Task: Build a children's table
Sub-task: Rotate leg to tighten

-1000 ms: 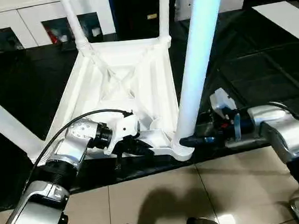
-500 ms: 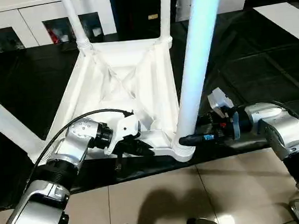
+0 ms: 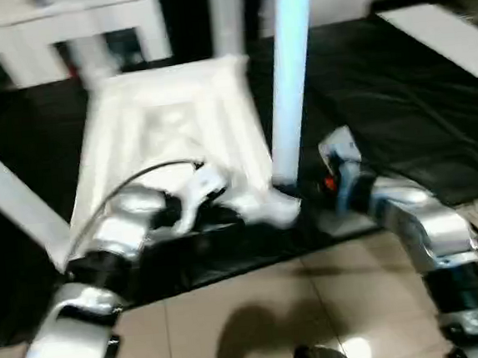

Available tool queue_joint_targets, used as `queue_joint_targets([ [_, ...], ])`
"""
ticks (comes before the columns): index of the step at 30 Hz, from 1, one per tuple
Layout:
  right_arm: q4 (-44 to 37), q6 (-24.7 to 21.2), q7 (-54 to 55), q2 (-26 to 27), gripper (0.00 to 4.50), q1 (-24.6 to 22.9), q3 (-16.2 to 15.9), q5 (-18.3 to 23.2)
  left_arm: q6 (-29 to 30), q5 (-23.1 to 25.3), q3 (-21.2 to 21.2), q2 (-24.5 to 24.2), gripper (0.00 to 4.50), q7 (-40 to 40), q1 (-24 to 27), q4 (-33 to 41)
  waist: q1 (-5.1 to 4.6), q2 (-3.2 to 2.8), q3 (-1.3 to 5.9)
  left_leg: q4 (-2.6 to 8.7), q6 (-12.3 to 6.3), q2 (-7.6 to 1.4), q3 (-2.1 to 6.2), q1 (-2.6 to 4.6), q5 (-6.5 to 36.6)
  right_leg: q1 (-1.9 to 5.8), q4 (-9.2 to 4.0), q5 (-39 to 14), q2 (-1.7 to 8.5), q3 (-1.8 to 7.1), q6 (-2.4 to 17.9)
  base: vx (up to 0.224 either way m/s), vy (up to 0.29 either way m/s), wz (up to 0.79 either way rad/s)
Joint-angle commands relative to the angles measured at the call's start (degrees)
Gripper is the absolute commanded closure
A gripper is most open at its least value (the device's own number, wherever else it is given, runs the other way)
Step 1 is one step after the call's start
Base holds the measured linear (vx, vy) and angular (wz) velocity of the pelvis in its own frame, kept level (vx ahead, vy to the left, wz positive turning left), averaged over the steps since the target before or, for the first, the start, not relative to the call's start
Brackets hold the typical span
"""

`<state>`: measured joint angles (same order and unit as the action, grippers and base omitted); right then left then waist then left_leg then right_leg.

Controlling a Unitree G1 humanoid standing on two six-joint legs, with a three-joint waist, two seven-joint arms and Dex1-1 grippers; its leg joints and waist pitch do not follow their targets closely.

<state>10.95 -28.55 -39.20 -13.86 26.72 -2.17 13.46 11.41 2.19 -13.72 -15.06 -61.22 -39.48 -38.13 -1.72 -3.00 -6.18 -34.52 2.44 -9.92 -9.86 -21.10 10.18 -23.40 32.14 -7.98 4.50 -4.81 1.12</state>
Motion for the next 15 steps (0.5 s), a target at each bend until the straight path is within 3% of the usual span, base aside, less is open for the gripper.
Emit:
queue_joint_targets([
  [1, 2.1, -1.0, 5.2, 7.4, 2.51, 1.7, -4.3, 0.5, 0.3, -1.8, 1.6, 4.6, 4.5, 6.8, -2.6, 1.5, -0.5, 0.24, 3.61, 4.2, -1.72, -1.62, 1.81, 0.83, 22.1, 2.5, -6.11, -38.3, 3.3, 0.54, 3.9, 0.0, 0.0, 0.0],
  [3, 4.6, -0.3, 11.6, 10.3, 2.51, 2.9, -3.2, -1.0, 0.6, -1.4, 2.1, 6.1, 4.5, 10.0, -3.2, 1.0, -1.59, 0.27, 3.43, 3.97, -1.48, -1.43, 1.86, 1.13, 24.4, 2.07, -6.73, -39.2, 3.32, -0.43, 3.5, 0.0, 0.0, 0.0],
  [4, 6.4, 0.8, 16.8, 12.9, 2.51, 3.7, -2.2, -2.1, 1.1, -1.1, 2.5, 7.4, 4.5, 12.8, -3.8, 0.6, -2.39, 0.42, 3.29, 3.7, -1.35, -1.16, 2.0, 1.3, 25.6, 2.3, -7.41, -40.6, 3.27, -1.52, 2.3, 0.0, 0.0, 0.0],
  [5, 6.6, 1.1, 17.6, 13.4, 2.51, 3.8, -2.0, -2.2, 1.2, -1.1, 2.6, 7.7, 4.5, 13.3, -3.9, 0.6, -2.98, -0.14, 3.3, 3.85, -1.61, -1.57, 2.17, 1.78, 27.1, 2.36, -7.75, -39.7, 3.62, -2.16, 2.1, 0.0, 0.0, 0.0],
  [6, 6.5, 1.5, 18.2, 14.0, 2.16, 3.8, -1.7, -2.4, 1.5, -1.0, 2.6, 8.1, 4.5, 13.9, -4.0, 0.6, -3.75, -0.19, 3.26, 4.32, -1.78, -1.96, 2.64, 0.84, 28.0, 3.46, -7.44, -37.6, 3.7, -2.7, 1.6, 0.0, 0.0, 0.0],
  [7, 6.5, 1.5, 18.2, 14.0, 1.81, 3.8, -1.7, -2.4, 1.5, -1.0, 2.6, 8.1, 4.5, 13.9, -4.0, 0.6, -3.6, -0.62, 3.37, 4.52, -1.87, -2.2, 2.73, 1.09, 28.4, 3.5, -7.48, -36.5, 3.91, -2.51, 1.7, 0.0, 0.0, 0.0],
  [10, 5.9, 2.3, 17.9, 14.3, 1.71, 3.2, -0.9, -2.4, 1.7, 0.2, 1.9, 7.8, 4.5, 13.6, -3.6, 0.9, -4.16, -0.53, 3.11, 4.74, -1.81, -2.18, 2.76, 1.62, 30.5, 2.9, -7.39, -33.8, 4.24, -2.15, 3.8, 0.0, 0.0, 0.0],
  [13, 2.5, 4.0, 13.3, 10.4, 1.33, 0.1, 0.6, -1.8, 1.0, 1.9, 0.0, 4.6, 4.5, 11.0, -2.2, 1.6, -4.14, -0.58, 3.22, 4.78, -2.36, -2.11, 2.66, 1.16, 28.6, 3.21, -6.96, -32.5, 4.69, -1.5, 5.0, 0.0, 0.0, 0.0],
  [14, 1.5, 4.7, 11.0, 8.8, 1.25, -0.8, 0.6, -1.6, 0.2, 2.1, -0.4, 3.7, 4.5, 9.8, -1.8, 1.6, -3.94, -0.82, 3.41, 4.83, -2.89, -2.25, 2.68, 0.8, 26.8, 3.46, -6.43, -30.6, 4.81, -1.09, 5.9, 0.0, 0.0, 0.0],
  [15, 0.6, 5.3, 8.6, 7.0, 1.13, -1.7, 0.6, -1.3, -0.2, 2.3, -0.7, 2.8, 4.5, 9.0, -1.4, 1.5, -3.82, -0.67, 3.59, 4.92, -3.55, -2.43, 2.62, 0.32, 24.9, 3.7, -6.0, -27.7, 4.81, -0.73, 7.0, 0.0, 0.0, 0.0],
])
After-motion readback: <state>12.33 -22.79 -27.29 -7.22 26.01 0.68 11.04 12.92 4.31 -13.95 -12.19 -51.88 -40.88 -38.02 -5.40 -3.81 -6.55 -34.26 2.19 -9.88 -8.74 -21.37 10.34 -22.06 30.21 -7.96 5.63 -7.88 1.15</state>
